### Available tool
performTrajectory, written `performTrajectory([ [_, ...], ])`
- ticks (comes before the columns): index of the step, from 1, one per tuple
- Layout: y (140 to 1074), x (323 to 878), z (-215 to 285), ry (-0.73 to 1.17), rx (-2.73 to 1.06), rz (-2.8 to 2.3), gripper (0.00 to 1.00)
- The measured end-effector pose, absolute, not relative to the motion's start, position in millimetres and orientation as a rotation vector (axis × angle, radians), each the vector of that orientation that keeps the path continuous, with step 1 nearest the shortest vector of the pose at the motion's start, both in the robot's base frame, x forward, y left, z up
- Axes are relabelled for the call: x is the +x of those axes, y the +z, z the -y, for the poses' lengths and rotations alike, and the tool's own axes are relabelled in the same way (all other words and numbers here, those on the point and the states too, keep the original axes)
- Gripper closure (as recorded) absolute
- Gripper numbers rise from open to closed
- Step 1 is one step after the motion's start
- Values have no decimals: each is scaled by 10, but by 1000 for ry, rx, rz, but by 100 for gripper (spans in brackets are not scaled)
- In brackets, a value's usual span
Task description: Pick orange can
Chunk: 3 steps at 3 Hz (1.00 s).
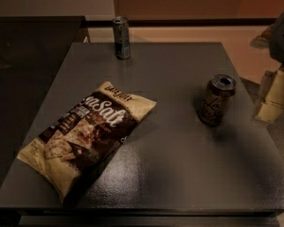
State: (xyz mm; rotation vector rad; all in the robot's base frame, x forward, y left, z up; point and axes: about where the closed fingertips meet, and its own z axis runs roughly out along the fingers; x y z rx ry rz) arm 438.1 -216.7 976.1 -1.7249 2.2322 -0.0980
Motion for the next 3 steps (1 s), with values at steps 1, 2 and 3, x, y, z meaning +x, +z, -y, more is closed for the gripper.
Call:
performTrajectory([
  [1, 9750, 4406, 2170, -94, -1719, -2222, 0],
  [2, 9692, 4529, 2193, -67, -1679, -2201, 0],
  [3, 9527, 4707, 2225, 10, -1623, -2187, 0],
])
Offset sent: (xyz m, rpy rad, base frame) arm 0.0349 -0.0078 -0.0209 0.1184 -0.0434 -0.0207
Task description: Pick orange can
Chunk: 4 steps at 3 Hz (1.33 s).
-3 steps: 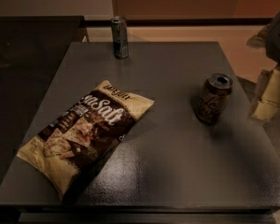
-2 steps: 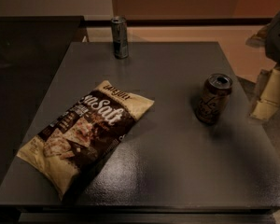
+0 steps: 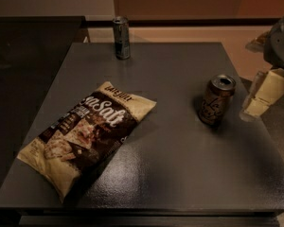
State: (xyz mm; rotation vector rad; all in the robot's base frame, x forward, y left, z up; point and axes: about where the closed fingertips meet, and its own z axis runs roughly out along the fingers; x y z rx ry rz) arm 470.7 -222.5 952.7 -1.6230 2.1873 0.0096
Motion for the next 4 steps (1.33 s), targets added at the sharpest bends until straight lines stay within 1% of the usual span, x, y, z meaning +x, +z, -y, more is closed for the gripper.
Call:
performTrajectory([
  [2, 9158, 4894, 2254, 173, -1555, -2174, 0],
  [4, 8921, 4928, 2139, 322, -1530, -2144, 0],
])
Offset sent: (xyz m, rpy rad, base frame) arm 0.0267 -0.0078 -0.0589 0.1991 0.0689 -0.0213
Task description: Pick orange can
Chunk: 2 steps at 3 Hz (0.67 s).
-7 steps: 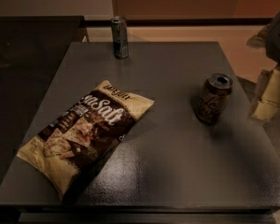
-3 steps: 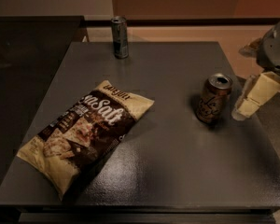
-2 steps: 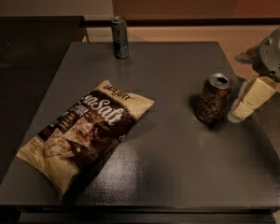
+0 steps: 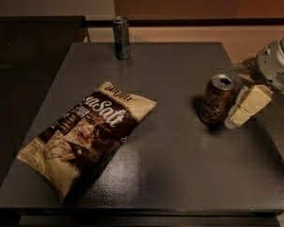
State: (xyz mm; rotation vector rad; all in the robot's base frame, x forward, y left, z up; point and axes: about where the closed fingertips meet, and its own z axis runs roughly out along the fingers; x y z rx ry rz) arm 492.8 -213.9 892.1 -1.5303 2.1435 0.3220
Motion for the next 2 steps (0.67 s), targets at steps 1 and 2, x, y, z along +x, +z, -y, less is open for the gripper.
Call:
performTrajectory([
  [1, 8898, 4919, 2043, 381, -1527, -2114, 0],
  [2, 8907, 4909, 1967, 423, -1519, -2087, 17],
])
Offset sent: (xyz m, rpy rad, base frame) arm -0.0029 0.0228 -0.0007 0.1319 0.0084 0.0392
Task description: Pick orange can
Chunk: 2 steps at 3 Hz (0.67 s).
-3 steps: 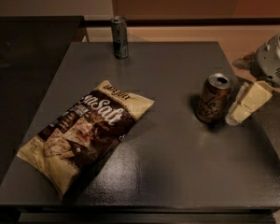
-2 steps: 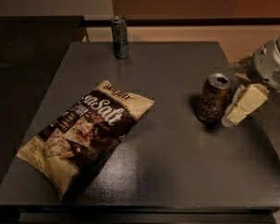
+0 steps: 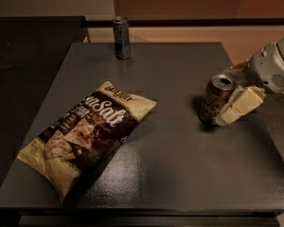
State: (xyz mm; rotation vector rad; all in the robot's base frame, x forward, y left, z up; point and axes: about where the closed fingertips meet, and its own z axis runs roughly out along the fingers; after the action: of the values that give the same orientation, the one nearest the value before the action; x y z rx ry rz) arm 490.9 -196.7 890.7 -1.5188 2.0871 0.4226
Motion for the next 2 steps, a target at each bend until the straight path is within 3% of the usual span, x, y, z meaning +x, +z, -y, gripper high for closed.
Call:
performTrajectory([
  [2, 9011, 4901, 1858, 473, -1502, -2052, 64],
])
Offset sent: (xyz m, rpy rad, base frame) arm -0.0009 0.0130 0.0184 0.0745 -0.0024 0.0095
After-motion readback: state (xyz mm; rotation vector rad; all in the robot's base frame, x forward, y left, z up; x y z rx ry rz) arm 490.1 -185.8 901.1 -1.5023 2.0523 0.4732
